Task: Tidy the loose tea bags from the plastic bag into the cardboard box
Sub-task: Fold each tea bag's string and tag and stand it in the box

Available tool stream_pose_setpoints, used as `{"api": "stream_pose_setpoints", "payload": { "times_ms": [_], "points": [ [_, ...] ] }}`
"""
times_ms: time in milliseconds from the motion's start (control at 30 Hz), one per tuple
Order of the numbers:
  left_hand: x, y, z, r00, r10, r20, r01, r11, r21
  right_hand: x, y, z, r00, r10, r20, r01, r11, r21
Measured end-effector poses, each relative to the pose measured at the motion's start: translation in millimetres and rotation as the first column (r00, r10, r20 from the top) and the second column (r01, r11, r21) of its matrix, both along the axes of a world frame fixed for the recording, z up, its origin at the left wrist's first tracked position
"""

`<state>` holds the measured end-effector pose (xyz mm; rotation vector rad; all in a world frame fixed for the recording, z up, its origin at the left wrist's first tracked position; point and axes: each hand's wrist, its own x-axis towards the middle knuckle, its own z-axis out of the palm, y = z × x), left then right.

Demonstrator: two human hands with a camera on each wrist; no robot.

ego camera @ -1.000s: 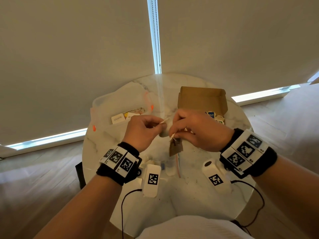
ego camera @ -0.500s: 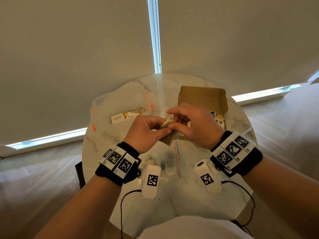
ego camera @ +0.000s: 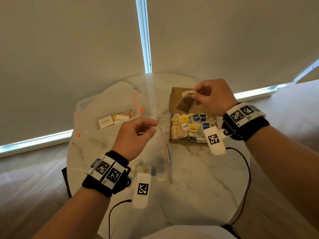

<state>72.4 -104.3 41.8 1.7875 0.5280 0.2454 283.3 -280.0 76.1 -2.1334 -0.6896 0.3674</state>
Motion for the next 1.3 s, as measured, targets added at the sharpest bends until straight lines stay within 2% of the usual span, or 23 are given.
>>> {"api": "stream_pose_setpoints", "payload": {
  "times_ms": [133,267,367,433,567,667,767,833,900,967,1033,1100,1133,1233,1300],
  "points": [
    [-5.4,5.7,-11.0,0.998,0.012,-0.061,-0.013,1.000,-0.016,22.5,-0.2,-34.6,1.000,0.010,-0.008,-0.012,0.975,-0.222],
    [-15.4,8.1,-21.1,0.995,0.019,-0.098,-0.023,0.999,-0.042,21.4,2.6,-73.5,0.967,0.064,-0.248,-0.152,0.923,-0.354],
    [-20.5,10.5,-27.7,0.993,0.028,-0.115,-0.035,0.998,-0.055,30.0,2.0,-99.5,0.950,0.026,-0.312,-0.178,0.865,-0.469],
    [-23.2,12.3,-31.3,0.992,0.038,-0.123,-0.045,0.997,-0.060,40.1,1.8,-114.3,0.963,0.014,-0.270,-0.170,0.807,-0.566],
    [-25.3,14.0,-35.9,0.989,0.053,-0.139,-0.063,0.996,-0.070,52.5,3.7,-134.0,0.997,0.031,-0.075,-0.075,0.699,-0.711],
    [-23.8,14.7,-36.5,0.987,0.064,-0.146,-0.076,0.994,-0.076,53.8,2.5,-140.0,1.000,-0.016,-0.012,0.003,0.729,-0.684],
    [-21.1,15.9,-36.0,0.984,0.077,-0.159,-0.088,0.994,-0.065,49.1,-3.7,-134.0,0.996,-0.030,0.082,0.070,0.837,-0.543],
    [-21.8,19.3,-37.4,0.975,0.098,-0.201,-0.109,0.993,-0.041,35.6,-9.0,-125.1,0.988,0.029,0.151,0.043,0.892,-0.451],
    [-28.6,26.5,-44.0,0.945,0.137,-0.297,-0.141,0.990,0.006,12.0,-13.5,-120.1,0.975,0.142,0.171,-0.066,0.918,-0.391],
    [-40.8,38.0,-55.9,0.892,0.184,-0.412,-0.156,0.983,0.101,-19.8,-16.4,-120.2,0.944,0.316,0.096,-0.261,0.892,-0.370],
    [-56.2,49.9,-70.1,0.819,0.244,-0.520,-0.139,0.962,0.233,-53.7,-15.7,-131.2,0.868,0.494,-0.041,-0.458,0.766,-0.452],
    [-73.0,58.2,-85.7,0.739,0.317,-0.595,-0.134,0.934,0.330,-81.9,-11.2,-149.8,0.807,0.575,-0.131,-0.550,0.654,-0.519],
    [-81.8,61.0,-94.8,0.702,0.330,-0.631,-0.147,0.934,0.326,-92.7,-9.0,-158.3,0.797,0.583,-0.156,-0.569,0.638,-0.520],
    [-99.7,57.4,-113.8,0.592,0.213,-0.778,-0.135,0.977,0.165,-109.3,-2.6,-173.1,0.820,0.536,-0.199,-0.563,0.692,-0.451],
    [-106.0,56.0,-125.6,0.586,0.155,-0.795,-0.145,0.986,0.086,-113.3,0.1,-175.0,0.851,0.459,-0.257,-0.525,0.758,-0.386]
  ]
}}
